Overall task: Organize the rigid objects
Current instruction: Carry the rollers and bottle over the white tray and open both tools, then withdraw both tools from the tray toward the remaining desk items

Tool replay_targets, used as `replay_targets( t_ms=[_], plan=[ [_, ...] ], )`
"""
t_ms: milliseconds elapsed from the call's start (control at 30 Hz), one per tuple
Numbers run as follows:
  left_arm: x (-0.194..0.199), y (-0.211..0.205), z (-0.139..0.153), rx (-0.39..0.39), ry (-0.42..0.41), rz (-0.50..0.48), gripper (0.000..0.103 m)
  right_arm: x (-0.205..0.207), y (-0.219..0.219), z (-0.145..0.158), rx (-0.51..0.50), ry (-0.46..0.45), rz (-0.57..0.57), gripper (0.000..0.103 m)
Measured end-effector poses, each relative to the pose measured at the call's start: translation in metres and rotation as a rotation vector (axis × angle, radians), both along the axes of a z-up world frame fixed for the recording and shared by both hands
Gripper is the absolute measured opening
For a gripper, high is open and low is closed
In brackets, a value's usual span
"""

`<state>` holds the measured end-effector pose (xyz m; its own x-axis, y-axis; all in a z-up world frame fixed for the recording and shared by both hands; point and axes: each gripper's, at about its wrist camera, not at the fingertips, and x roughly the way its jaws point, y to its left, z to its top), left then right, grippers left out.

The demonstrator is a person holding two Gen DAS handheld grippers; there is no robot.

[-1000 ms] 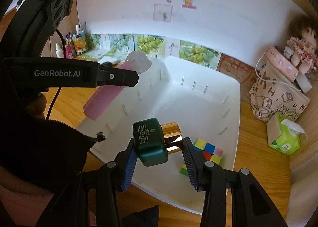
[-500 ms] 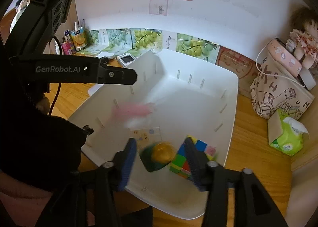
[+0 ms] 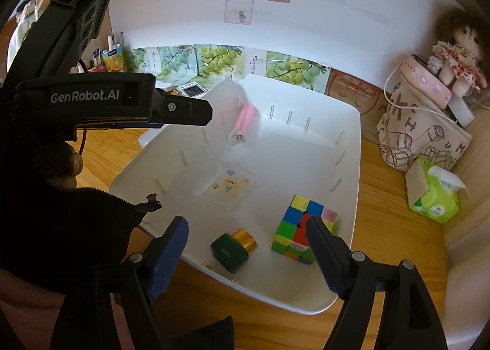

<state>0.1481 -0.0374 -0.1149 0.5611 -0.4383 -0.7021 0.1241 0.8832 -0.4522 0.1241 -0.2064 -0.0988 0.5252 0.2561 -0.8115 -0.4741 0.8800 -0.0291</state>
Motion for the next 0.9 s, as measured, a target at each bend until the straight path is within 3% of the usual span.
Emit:
replay_targets(
  t_ms=[567, 900],
  plan=[
    [-0.017, 0.087, -0.007, -0.025, 0.084, -0.044, 0.080, -0.033, 0.089, 0.004, -0.042, 0.041, -0.059, 0.080],
    [-0.025, 0.154, 0.001, -0.023, 0.069, -0.059, 0.080, -0.048, 0.156, 0.008, -0.015, 0.034, -0.067, 0.080]
  ],
)
